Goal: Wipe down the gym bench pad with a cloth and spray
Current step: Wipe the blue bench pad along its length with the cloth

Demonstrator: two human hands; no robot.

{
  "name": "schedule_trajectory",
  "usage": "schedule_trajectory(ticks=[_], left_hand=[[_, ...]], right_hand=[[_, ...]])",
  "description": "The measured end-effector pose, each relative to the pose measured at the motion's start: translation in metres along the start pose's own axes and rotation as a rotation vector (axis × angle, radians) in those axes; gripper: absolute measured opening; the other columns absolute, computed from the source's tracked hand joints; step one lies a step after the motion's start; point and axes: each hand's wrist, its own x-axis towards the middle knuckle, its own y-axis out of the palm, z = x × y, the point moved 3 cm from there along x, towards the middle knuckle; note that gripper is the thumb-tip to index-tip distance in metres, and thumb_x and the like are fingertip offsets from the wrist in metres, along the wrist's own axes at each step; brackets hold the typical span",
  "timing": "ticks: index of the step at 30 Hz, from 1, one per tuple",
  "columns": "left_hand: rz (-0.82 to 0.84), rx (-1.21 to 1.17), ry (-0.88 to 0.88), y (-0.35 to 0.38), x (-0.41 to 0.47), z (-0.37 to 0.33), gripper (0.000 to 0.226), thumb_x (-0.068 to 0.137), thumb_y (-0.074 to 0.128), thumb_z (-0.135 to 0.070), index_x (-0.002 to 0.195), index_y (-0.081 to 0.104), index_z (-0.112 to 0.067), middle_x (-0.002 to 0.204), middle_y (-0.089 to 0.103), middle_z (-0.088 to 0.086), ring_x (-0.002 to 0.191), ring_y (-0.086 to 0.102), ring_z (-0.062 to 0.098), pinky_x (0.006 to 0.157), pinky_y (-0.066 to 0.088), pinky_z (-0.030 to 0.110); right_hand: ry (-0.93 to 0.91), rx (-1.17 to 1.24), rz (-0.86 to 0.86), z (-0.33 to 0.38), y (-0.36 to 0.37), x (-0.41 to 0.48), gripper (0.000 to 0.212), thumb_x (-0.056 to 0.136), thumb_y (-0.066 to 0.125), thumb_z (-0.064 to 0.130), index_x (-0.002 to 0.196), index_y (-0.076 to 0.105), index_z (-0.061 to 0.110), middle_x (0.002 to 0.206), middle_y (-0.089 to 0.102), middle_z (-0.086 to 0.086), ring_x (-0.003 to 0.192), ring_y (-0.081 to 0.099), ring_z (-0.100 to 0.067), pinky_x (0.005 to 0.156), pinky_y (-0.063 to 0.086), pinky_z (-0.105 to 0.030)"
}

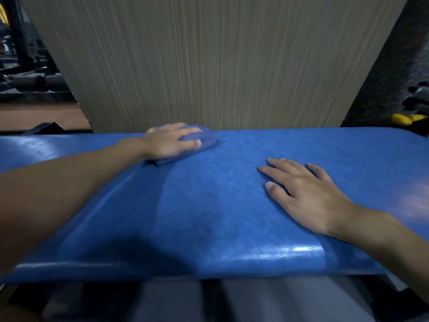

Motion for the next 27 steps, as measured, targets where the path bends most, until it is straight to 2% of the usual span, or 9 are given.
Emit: schedule_trajectory(ticks=[2, 3, 7, 10, 14, 17, 19, 23, 27], left_hand=[[-0.003, -0.015, -0.077, -0.003, 0.01, 0.014, 0.068, 0.071, 0.016, -0.088, 0.135, 0.028, -0.067, 0.151, 0.041, -0.011, 0.142, 0.035, 0.022, 0.113, 0.023, 0.057], [-0.005, -0.014, -0.097, -0.003, 0.01, 0.015, 0.067, 0.072, 0.015, -0.087, 0.135, 0.028, -0.067, 0.151, 0.041, -0.011, 0.142, 0.035, 0.023, 0.112, 0.023, 0.059], [0.018, 0.033, -0.072, 0.006, -0.018, -0.009, 0.081, 0.072, 0.014, -0.084, 0.147, 0.021, -0.057, 0.164, 0.018, -0.009, 0.151, 0.013, 0.016, 0.118, 0.012, 0.056], [0.051, 0.039, 0.06, 0.008, -0.069, -0.038, 0.083, 0.066, 0.007, -0.087, 0.145, 0.015, -0.063, 0.165, 0.008, -0.012, 0.152, 0.003, 0.012, 0.12, 0.008, 0.052], [0.032, 0.161, 0.349, 0.016, -0.15, -0.08, 0.076, 0.066, -0.012, -0.092, 0.139, -0.006, -0.071, 0.166, -0.006, -0.012, 0.152, -0.007, 0.014, 0.121, 0.005, 0.046], [0.047, 0.141, 0.477, 0.015, -0.182, -0.095, 0.065, 0.073, -0.006, -0.088, 0.136, -0.011, -0.073, 0.164, -0.013, -0.015, 0.15, -0.015, 0.011, 0.119, -0.004, 0.039], [0.082, 0.113, 0.469, 0.011, -0.18, -0.094, 0.058, 0.074, 0.001, -0.088, 0.131, -0.01, -0.078, 0.163, -0.014, -0.017, 0.15, -0.016, 0.009, 0.119, -0.006, 0.036], [0.063, 0.097, 0.412, 0.009, -0.139, -0.074, 0.068, 0.069, 0.003, -0.093, 0.133, -0.003, -0.072, 0.166, -0.002, -0.012, 0.151, -0.003, 0.01, 0.121, 0.004, 0.037], [0.001, 0.026, 0.202, 0.007, -0.069, -0.015, 0.073, 0.07, 0.013, -0.091, 0.139, 0.017, -0.066, 0.164, 0.016, -0.009, 0.15, 0.011, 0.009, 0.12, 0.013, 0.045]], right_hand=[[0.001, -0.005, 0.007, 0.001, 0.0, 0.0, 0.05, 0.1, 0.017, 0.048, 0.149, 0.023, 0.044, 0.16, 0.011, 0.021, 0.147, 0.0, 0.0, 0.121, 0.0, -0.043], [0.001, -0.012, 0.012, 0.001, -0.001, 0.0, 0.049, 0.1, 0.016, 0.047, 0.149, 0.022, 0.044, 0.16, 0.011, 0.021, 0.147, 0.0, -0.001, 0.121, 0.0, -0.044], [0.005, -0.017, 0.02, 0.002, 0.0, 0.001, 0.049, 0.101, 0.015, 0.046, 0.15, 0.02, 0.042, 0.161, 0.01, 0.019, 0.148, 0.0, -0.004, 0.12, 0.0, -0.045], [0.011, -0.013, 0.017, 0.003, -0.001, 0.0, 0.049, 0.101, 0.017, 0.045, 0.15, 0.022, 0.042, 0.161, 0.012, 0.018, 0.148, 0.002, -0.005, 0.12, 0.001, -0.045], [0.009, -0.008, 0.011, 0.005, -0.002, -0.001, 0.049, 0.101, 0.019, 0.045, 0.149, 0.025, 0.041, 0.161, 0.016, 0.016, 0.148, 0.006, -0.006, 0.12, 0.003, -0.046], [0.021, -0.032, 0.001, 0.006, -0.004, -0.001, 0.048, 0.101, 0.024, 0.044, 0.149, 0.028, 0.041, 0.161, 0.019, 0.015, 0.149, 0.009, -0.008, 0.119, 0.004, -0.048], [0.028, -0.025, -0.033, 0.009, -0.006, 0.002, 0.047, 0.101, 0.03, 0.041, 0.148, 0.032, 0.039, 0.16, 0.021, 0.015, 0.149, 0.01, -0.008, 0.119, 0.004, -0.05], [0.01, 0.055, -0.048, 0.02, -0.005, 0.008, 0.047, 0.102, 0.027, 0.04, 0.149, 0.03, 0.039, 0.16, 0.022, 0.016, 0.148, 0.01, -0.005, 0.119, 0.003, -0.047], [-0.016, 0.001, 0.027, 0.023, 0.004, 0.009, 0.05, 0.1, 0.02, 0.049, 0.15, 0.023, 0.044, 0.162, 0.011, 0.018, 0.149, 0.002, -0.005, 0.121, 0.001, -0.046]])
